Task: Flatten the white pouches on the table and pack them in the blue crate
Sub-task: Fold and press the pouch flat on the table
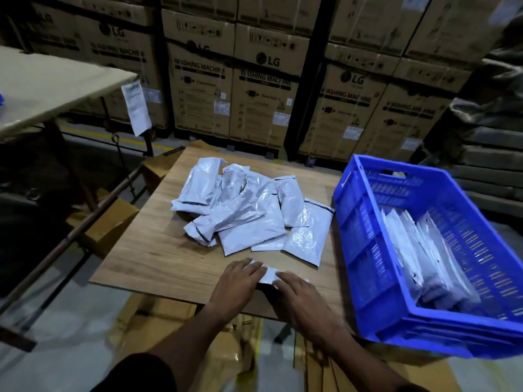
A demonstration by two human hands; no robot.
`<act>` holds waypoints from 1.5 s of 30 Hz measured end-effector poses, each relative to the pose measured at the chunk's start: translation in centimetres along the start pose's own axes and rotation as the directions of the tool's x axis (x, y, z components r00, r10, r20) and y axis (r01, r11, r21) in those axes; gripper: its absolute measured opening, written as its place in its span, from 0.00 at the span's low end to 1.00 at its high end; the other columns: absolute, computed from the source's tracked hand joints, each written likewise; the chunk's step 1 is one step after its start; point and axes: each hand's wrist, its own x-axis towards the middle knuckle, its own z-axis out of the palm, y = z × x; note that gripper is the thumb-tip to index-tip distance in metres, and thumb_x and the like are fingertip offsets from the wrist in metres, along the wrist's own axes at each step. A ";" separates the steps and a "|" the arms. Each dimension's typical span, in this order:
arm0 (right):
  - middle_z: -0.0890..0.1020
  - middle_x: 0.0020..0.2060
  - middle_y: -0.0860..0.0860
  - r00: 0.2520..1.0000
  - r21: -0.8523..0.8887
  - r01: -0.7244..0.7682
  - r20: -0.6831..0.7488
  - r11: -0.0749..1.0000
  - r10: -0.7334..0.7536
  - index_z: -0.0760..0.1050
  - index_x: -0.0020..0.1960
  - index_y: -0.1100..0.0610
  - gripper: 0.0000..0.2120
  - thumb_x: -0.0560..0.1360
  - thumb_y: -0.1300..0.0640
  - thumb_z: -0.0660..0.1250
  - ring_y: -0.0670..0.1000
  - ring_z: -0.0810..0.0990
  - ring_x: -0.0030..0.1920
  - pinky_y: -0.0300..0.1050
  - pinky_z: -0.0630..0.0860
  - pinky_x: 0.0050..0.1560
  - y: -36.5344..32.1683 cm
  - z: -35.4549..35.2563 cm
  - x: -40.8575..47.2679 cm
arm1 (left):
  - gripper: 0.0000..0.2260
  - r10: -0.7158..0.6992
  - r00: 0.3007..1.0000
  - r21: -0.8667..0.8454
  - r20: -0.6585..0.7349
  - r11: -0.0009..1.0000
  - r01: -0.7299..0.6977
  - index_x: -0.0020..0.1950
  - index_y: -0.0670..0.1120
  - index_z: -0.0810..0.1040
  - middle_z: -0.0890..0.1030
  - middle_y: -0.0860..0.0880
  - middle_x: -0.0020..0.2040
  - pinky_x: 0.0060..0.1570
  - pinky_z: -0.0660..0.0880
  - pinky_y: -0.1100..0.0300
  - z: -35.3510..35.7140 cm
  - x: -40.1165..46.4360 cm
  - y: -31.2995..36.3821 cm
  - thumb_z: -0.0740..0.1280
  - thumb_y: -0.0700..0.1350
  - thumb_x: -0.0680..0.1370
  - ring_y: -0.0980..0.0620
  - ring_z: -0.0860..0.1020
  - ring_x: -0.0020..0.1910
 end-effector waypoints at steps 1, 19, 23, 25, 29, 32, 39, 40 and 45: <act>0.71 0.68 0.47 0.998 0.045 -0.055 -0.008 0.997 0.056 0.67 0.69 0.49 0.29 0.70 0.53 0.72 0.53 0.79 0.59 0.48 0.80 0.50 0.1 -0.8 0.3 | 0.19 0.001 0.999 -0.006 -0.046 1.000 -0.001 0.61 0.48 0.82 0.83 0.49 0.60 0.54 0.79 0.50 -0.5 0.4 -0.1 0.62 0.42 0.72 0.44 0.82 0.59; 0.83 0.52 0.51 0.951 0.096 -0.267 -0.138 0.959 0.278 0.80 0.58 0.54 0.12 0.75 0.58 0.66 0.55 0.82 0.49 0.49 0.80 0.48 1.9 0.7 2.3 | 0.08 0.014 0.999 0.009 -0.045 1.000 -0.014 0.53 0.50 0.80 0.79 0.48 0.54 0.50 0.76 0.52 1.5 -0.3 2.1 0.65 0.49 0.76 0.45 0.78 0.53; 0.78 0.66 0.54 0.976 -0.002 -0.200 -0.089 0.980 0.199 0.75 0.67 0.56 0.21 0.79 0.49 0.56 0.55 0.77 0.64 0.52 0.74 0.63 -1.0 4.7 -0.1 | 0.07 -0.014 1.000 0.068 0.006 0.998 0.014 0.51 0.49 0.79 0.78 0.48 0.49 0.48 0.76 0.52 1.4 1.1 2.5 0.70 0.49 0.75 0.45 0.78 0.49; 0.73 0.72 0.53 0.974 -0.029 -0.222 -0.055 0.975 0.220 0.71 0.72 0.57 0.25 0.80 0.47 0.55 0.54 0.73 0.70 0.53 0.64 0.68 -0.8 5.0 -0.6 | 0.12 0.001 0.999 0.071 0.045 0.997 -0.005 0.54 0.47 0.79 0.80 0.46 0.54 0.55 0.77 0.52 2.0 1.5 2.5 0.72 0.51 0.75 0.44 0.78 0.56; 0.69 0.75 0.52 0.969 -0.042 -0.238 0.062 0.970 0.240 0.67 0.76 0.56 0.27 0.81 0.45 0.54 0.53 0.69 0.74 0.56 0.59 0.70 -1.0 4.6 -0.5 | 0.21 -0.027 0.988 0.051 0.151 0.999 0.019 0.69 0.44 0.75 0.78 0.46 0.67 0.65 0.74 0.49 3.4 1.3 2.5 0.65 0.52 0.78 0.45 0.75 0.68; 0.70 0.74 0.50 0.957 -0.004 -0.263 0.128 0.965 0.262 0.67 0.76 0.55 0.27 0.81 0.45 0.54 0.52 0.69 0.74 0.56 0.59 0.70 -1.3 4.0 -0.3 | 0.24 -0.074 0.977 0.029 0.201 0.997 0.069 0.72 0.46 0.74 0.75 0.47 0.72 0.64 0.74 0.45 3.1 1.1 2.3 0.65 0.54 0.78 0.43 0.72 0.72; 0.57 0.79 0.40 0.940 0.203 -0.312 0.207 0.928 0.271 0.53 0.81 0.46 0.30 0.82 0.38 0.38 0.44 0.50 0.79 0.52 0.53 0.77 1.0 3.5 0.3 | 0.22 -0.134 0.966 0.034 0.220 0.991 0.129 0.72 0.51 0.76 0.73 0.50 0.74 0.64 0.73 0.40 2.9 0.9 2.6 0.56 0.54 0.81 0.38 0.71 0.72; 0.54 0.79 0.41 0.943 0.167 -0.299 0.206 0.940 0.263 0.51 0.81 0.46 0.29 0.82 0.40 0.39 0.45 0.48 0.80 0.51 0.51 0.78 1.1 3.5 0.4 | 0.22 -0.139 0.965 0.036 0.222 0.990 0.134 0.72 0.51 0.76 0.73 0.51 0.74 0.65 0.73 0.40 2.9 0.9 2.7 0.56 0.54 0.81 0.39 0.71 0.72; 0.59 0.79 0.44 0.940 0.054 -0.302 0.180 0.952 0.289 0.56 0.81 0.49 0.26 0.84 0.44 0.48 0.50 0.55 0.78 0.51 0.55 0.72 0.3 3.8 0.1 | 0.22 -0.161 0.952 0.022 0.261 0.987 0.161 0.73 0.53 0.74 0.72 0.51 0.75 0.66 0.71 0.39 2.8 0.6 2.7 0.56 0.56 0.81 0.40 0.71 0.73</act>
